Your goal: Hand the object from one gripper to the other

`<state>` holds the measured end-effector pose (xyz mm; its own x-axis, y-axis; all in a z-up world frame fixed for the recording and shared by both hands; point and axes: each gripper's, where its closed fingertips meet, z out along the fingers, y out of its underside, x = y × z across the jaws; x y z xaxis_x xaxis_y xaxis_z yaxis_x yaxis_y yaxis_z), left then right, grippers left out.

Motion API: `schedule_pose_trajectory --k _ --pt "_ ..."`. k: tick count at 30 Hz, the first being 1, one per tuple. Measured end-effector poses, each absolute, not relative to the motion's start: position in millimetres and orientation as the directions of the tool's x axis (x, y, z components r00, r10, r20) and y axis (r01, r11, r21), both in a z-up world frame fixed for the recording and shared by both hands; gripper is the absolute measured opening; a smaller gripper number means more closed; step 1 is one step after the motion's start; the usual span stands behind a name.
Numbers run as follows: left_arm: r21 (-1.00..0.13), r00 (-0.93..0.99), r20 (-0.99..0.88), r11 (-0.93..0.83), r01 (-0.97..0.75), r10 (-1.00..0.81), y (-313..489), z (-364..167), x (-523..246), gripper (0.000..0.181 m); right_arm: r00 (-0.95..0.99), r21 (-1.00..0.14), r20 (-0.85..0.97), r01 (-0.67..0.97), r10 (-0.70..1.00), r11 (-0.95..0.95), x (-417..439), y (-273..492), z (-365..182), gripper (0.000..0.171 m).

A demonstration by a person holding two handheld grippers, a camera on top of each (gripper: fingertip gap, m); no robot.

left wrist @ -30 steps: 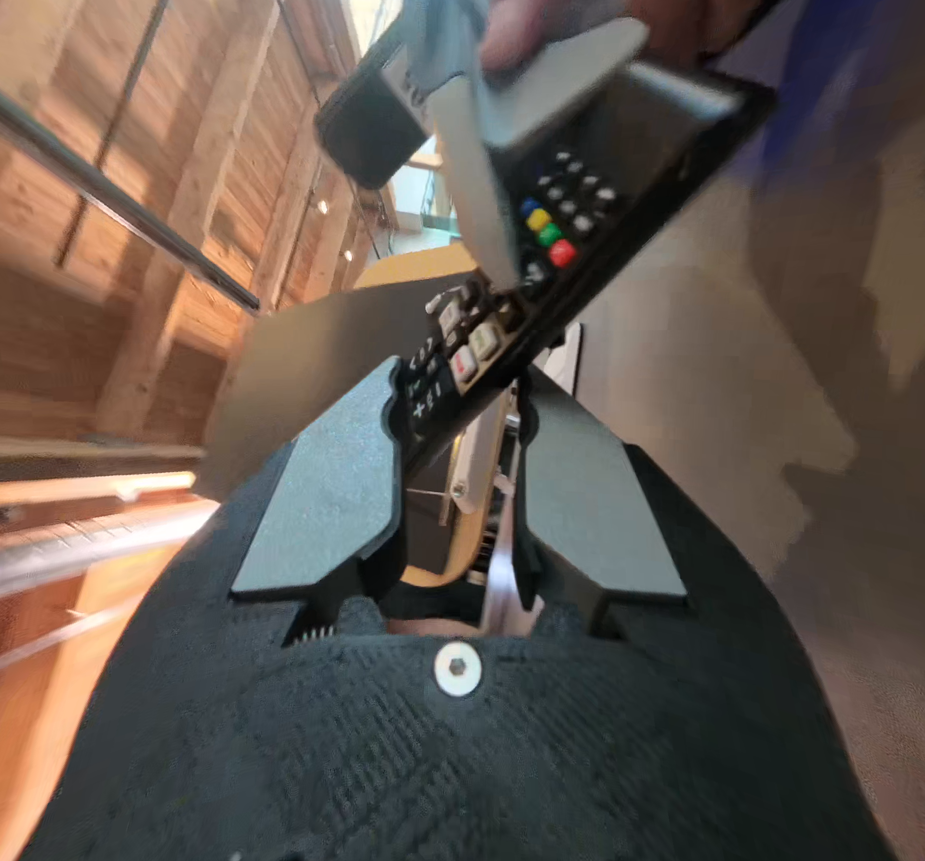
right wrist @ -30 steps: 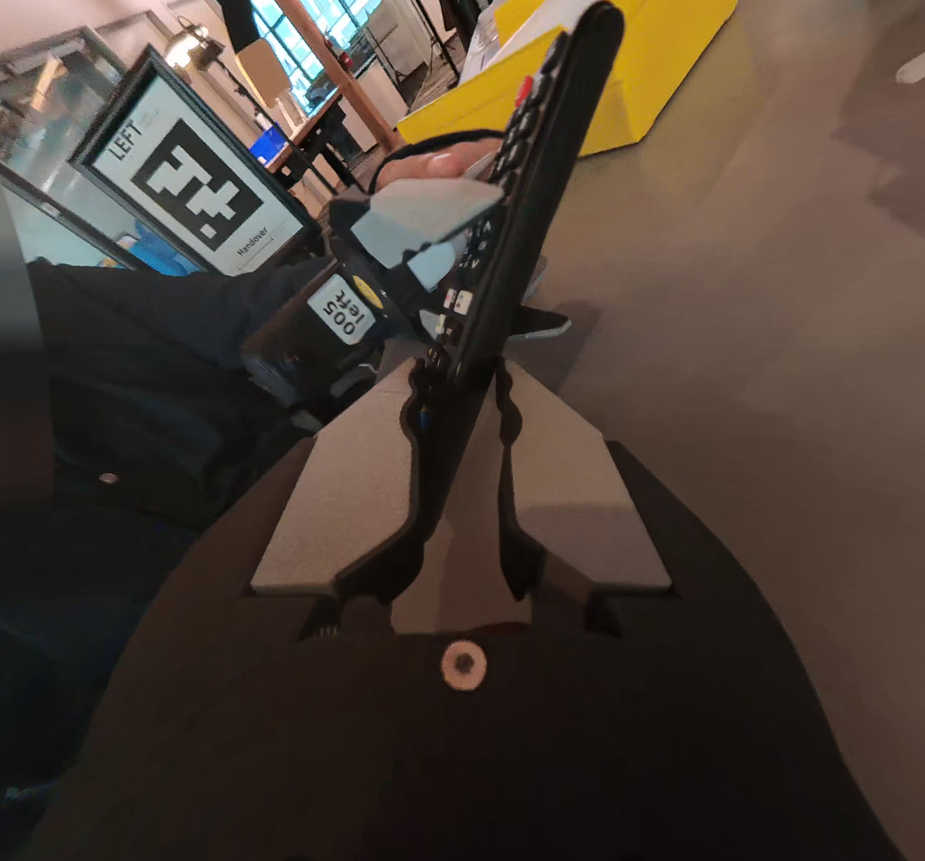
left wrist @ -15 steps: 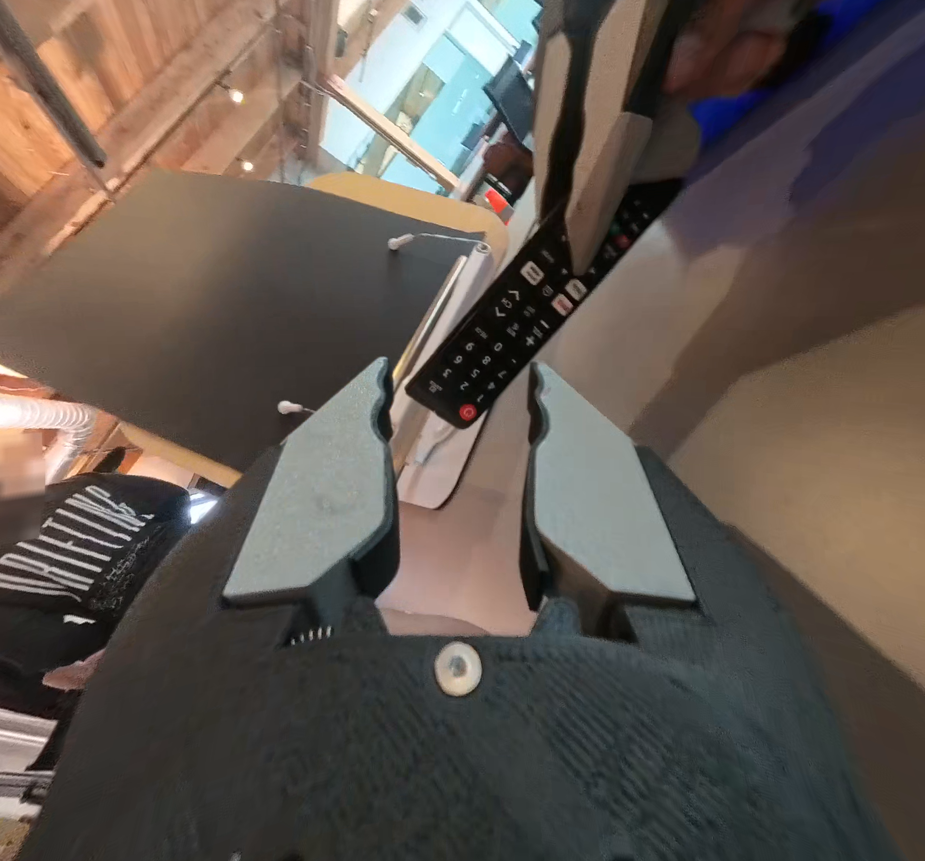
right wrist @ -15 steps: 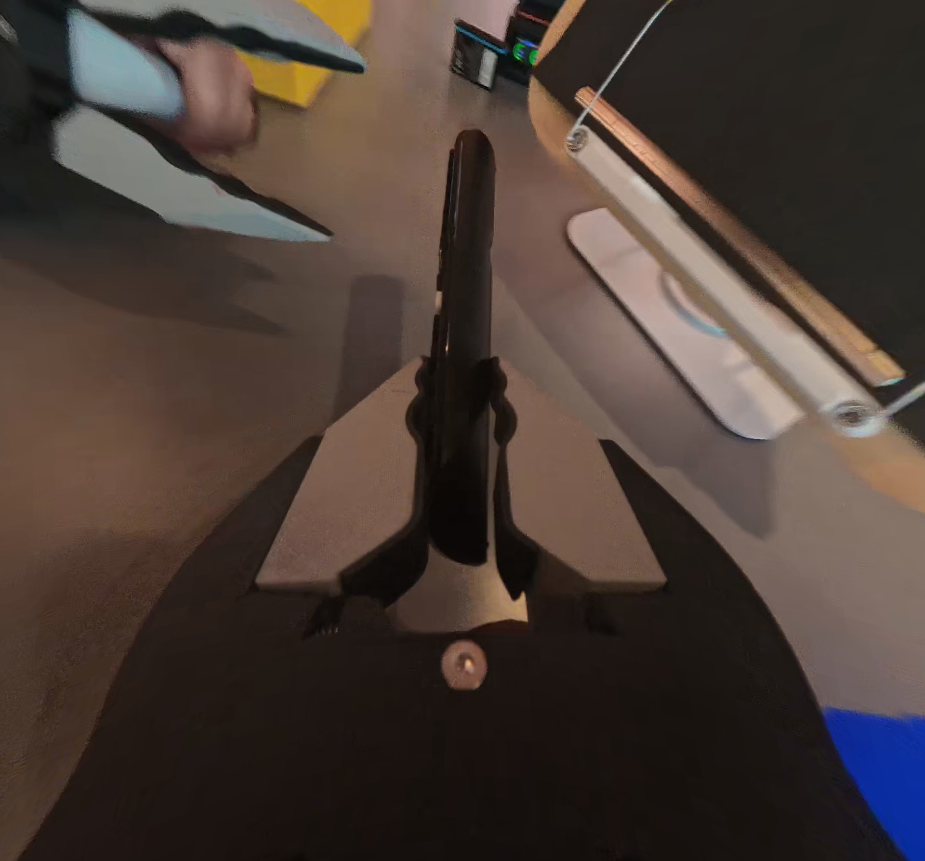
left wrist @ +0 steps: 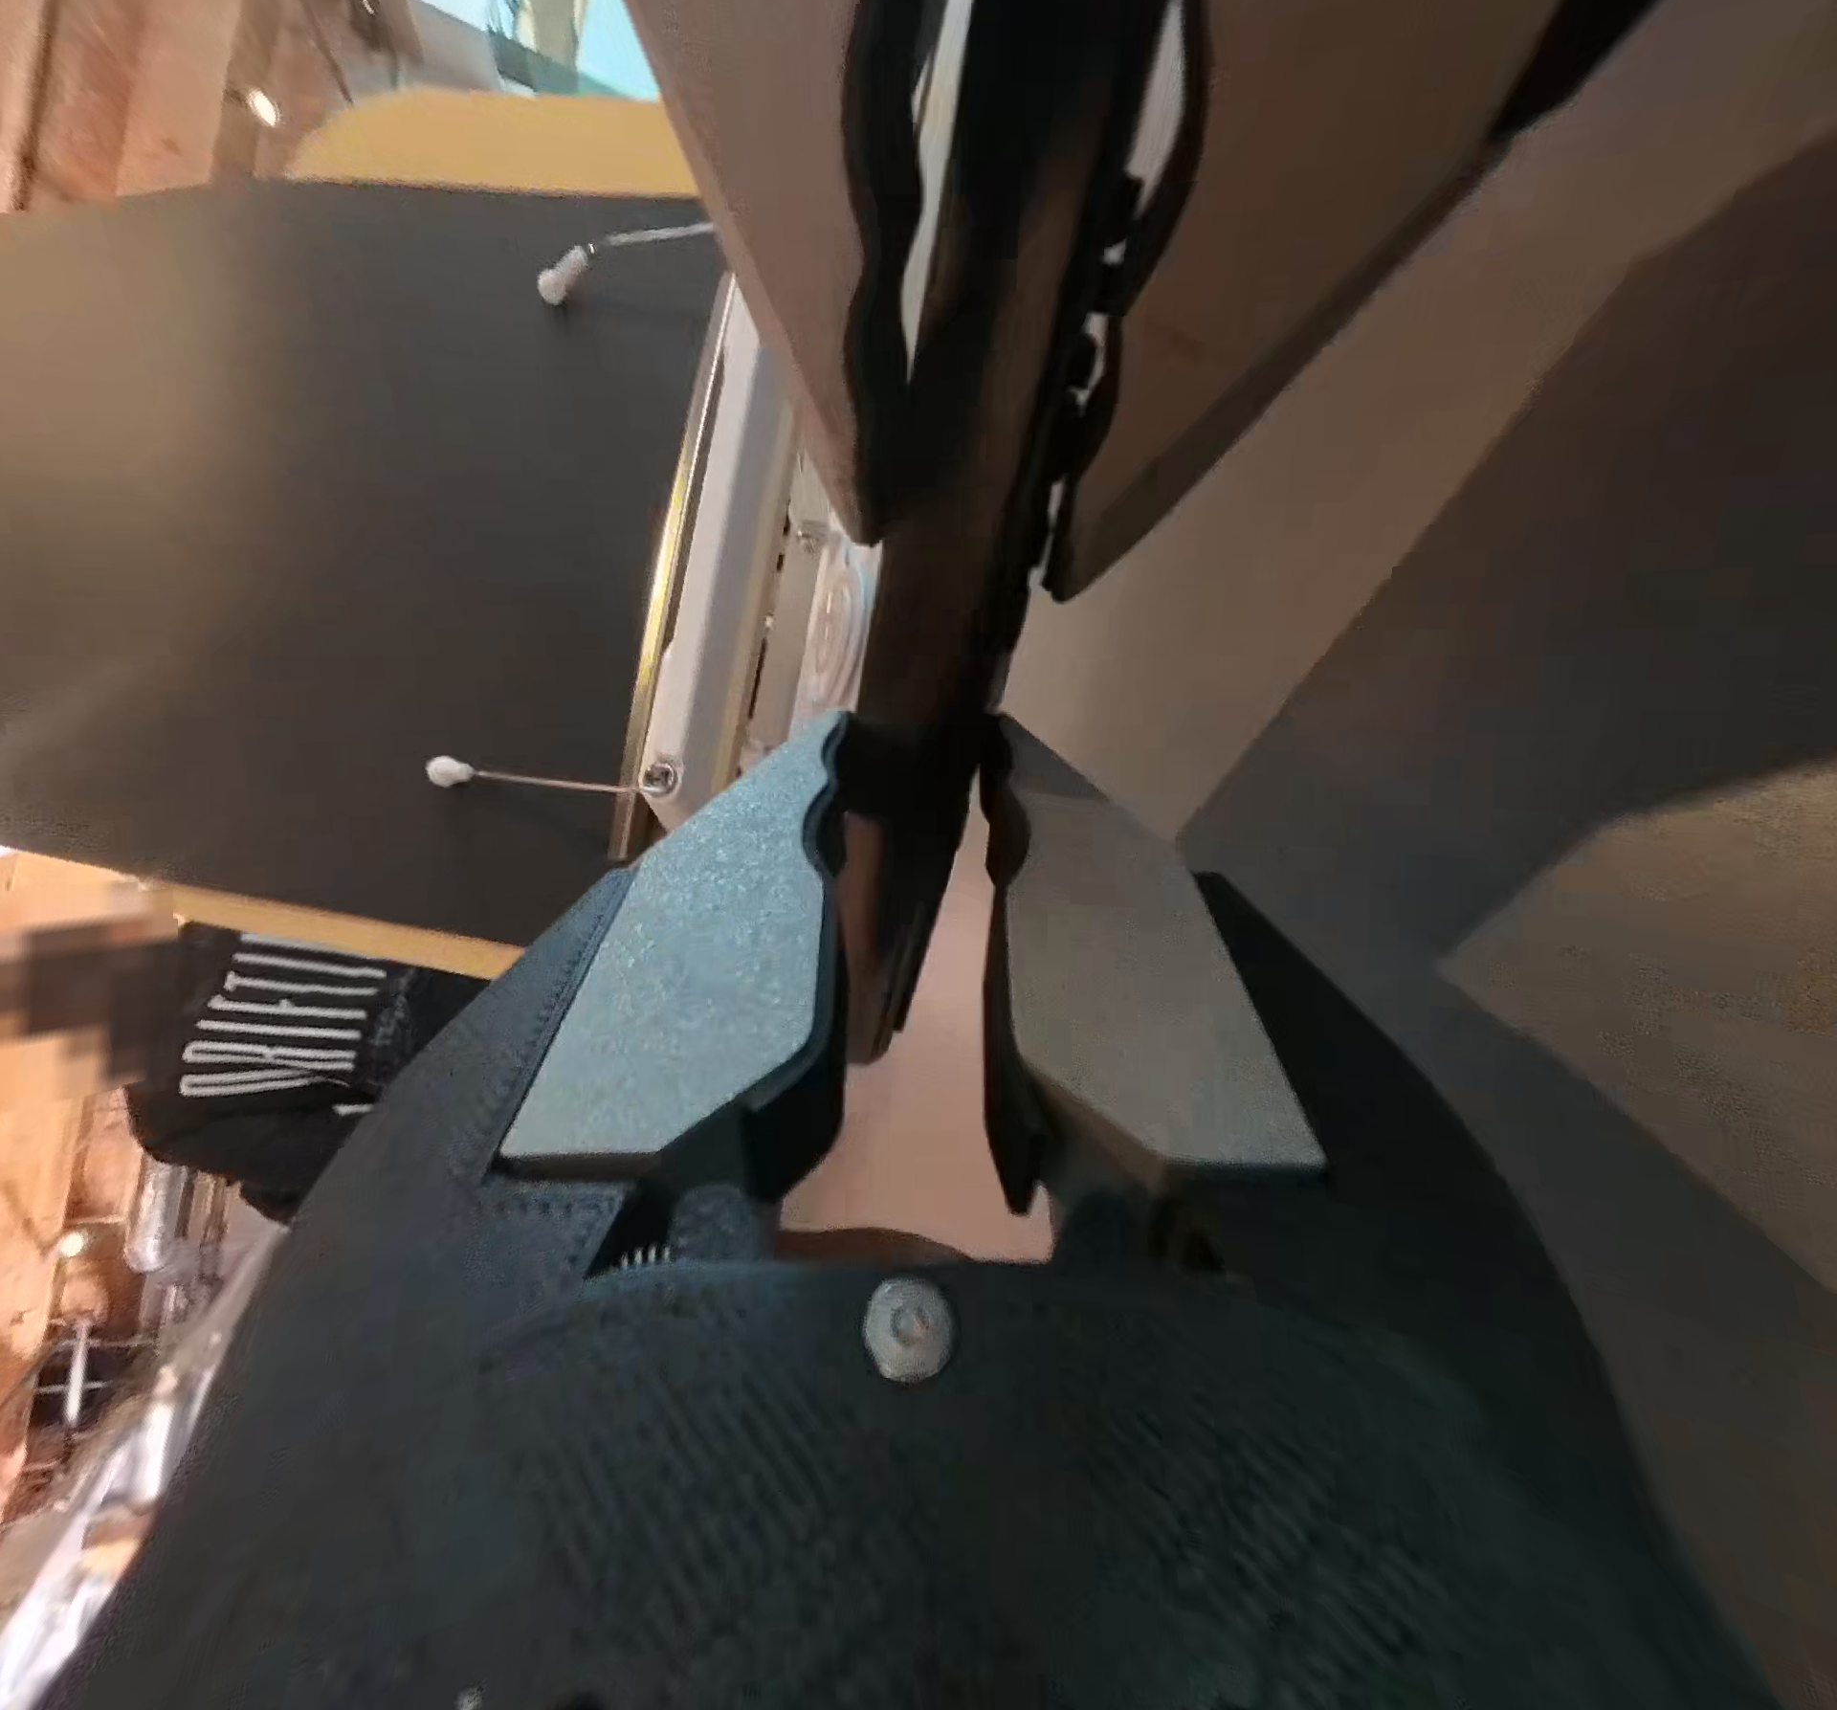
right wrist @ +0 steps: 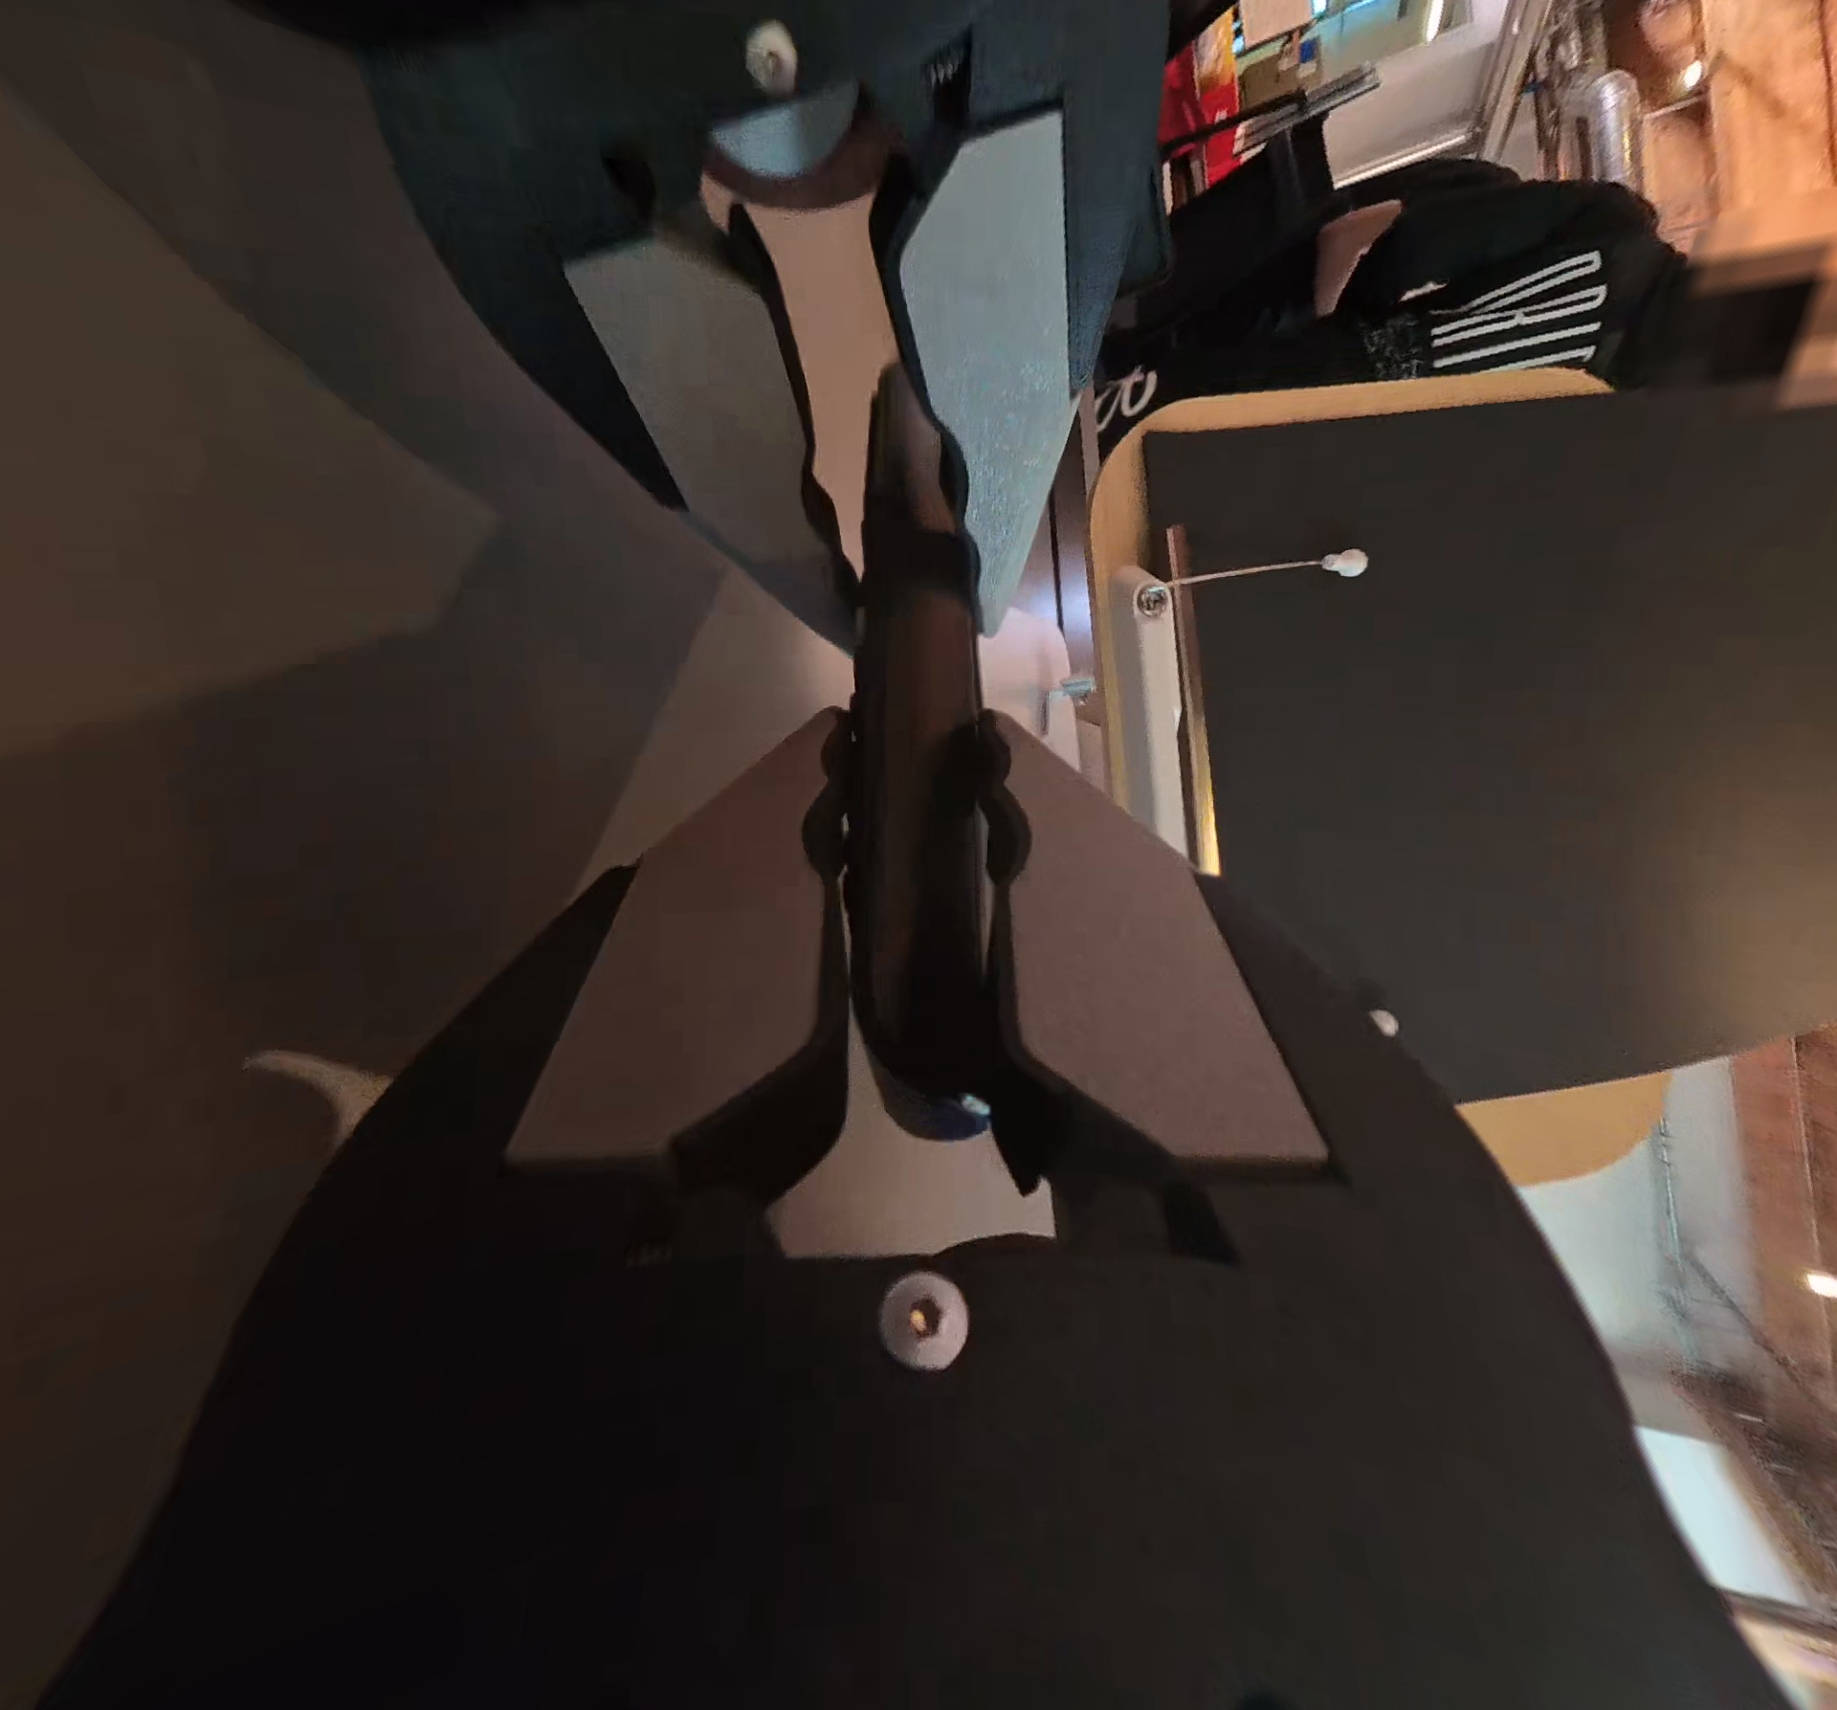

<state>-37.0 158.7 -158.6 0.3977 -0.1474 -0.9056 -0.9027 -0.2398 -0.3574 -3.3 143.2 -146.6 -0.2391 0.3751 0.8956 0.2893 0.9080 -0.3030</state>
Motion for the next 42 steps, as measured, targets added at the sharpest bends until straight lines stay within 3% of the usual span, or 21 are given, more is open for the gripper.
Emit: schedule_pose_trajectory --k 2,5,9,12,15,20,24,26,28,31,35,38,42 --pt "-0.423 0.456 -0.883 -0.237 -0.875 -0.11 158.9 -149.7 -39.3 0.023 -0.213 -0.436 0.846 0.253 0.489 0.864 -3.3 140.9 -135.8 0.024" --pt "-0.536 0.548 -0.836 -0.22 -0.815 0.007 156.4 -127.5 -52.1 0.023 -0.135 -0.704 0.678 0.165 0.723 0.691 4.6 152.2 -99.3 0.044" --pt "-0.782 0.78 -0.623 -0.075 -0.619 0.065 149.1 -100.5 -59.9 0.022 -0.087 -0.914 0.398 0.05 0.913 0.403 20.8 182.1 -63.1 0.035" --pt "-0.906 0.905 -0.419 0.09 -0.412 -0.075 142.9 -85.8 -43.0 0.023 -0.187 -0.983 0.183 -0.02 0.965 0.182 26.1 181.7 -53.5 0.037" --pt "-0.967 0.942 -0.246 0.127 -0.222 -0.227 140.2 -81.1 -25.6 0.022 -0.359 -0.998 0.05 -0.055 0.932 0.032 29.9 159.5 -47.3 0.046" --pt "-1.0 0.836 -0.021 0.013 -0.017 -0.548 134.5 -97.8 22.2 0.023 -0.475 -0.995 0.096 -0.035 0.875 0.09 28.8 125.3 -58.9 0.048" --pt "-0.993 0.786 0.004 -0.096 -0.07 -0.618 134.4 -121.2 41.6 0.023 -0.547 -0.986 0.14 0.001 0.825 0.168 26.0 100.4 -77.6 0.042" --pt "-0.985 0.764 -0.016 -0.119 -0.121 -0.645 131.7 -128.2 49.7 0.025 -0.539 -0.979 0.173 -0.003 0.824 0.204 23.1 98.3 -82.4 0.023" --pt "-0.987 0.774 -0.017 -0.111 -0.113 -0.633 132.0 -126.5 50.0 0.026 -0.531 -0.962 0.236 -0.008 0.814 0.274 23.0 97.6 -86.7 0.021" --pt "-0.994 0.803 0.037 -0.108 -0.034 -0.595 134.7 -117.5 37.7 0.045 -0.389 -0.899 0.421 -0.057 0.819 0.435 17.9 112.7 -83.0 0.02" --pt "-0.982 0.806 0.183 -0.136 0.128 -0.564 135.2 -105.9 13.6 0.061 -0.13 -0.653 0.749 0.026 0.65 0.757 8.0 145.6 -91.1 0.021" --pt "-0.953 0.758 0.301 -0.187 0.236 -0.578 131.4 -100.9 6.3 0.071 -0.03 -0.489 0.868 0.118 0.495 0.865 2.6 161.7 -96.9 0.021" --pt "-0.817 0.541 0.559 -0.308 0.488 -0.628 121.5 -84.7 -2.4 0.061 0.035 -0.231 0.973 0.156 0.228 0.96 3.6 165.2 -93.3 0.021"
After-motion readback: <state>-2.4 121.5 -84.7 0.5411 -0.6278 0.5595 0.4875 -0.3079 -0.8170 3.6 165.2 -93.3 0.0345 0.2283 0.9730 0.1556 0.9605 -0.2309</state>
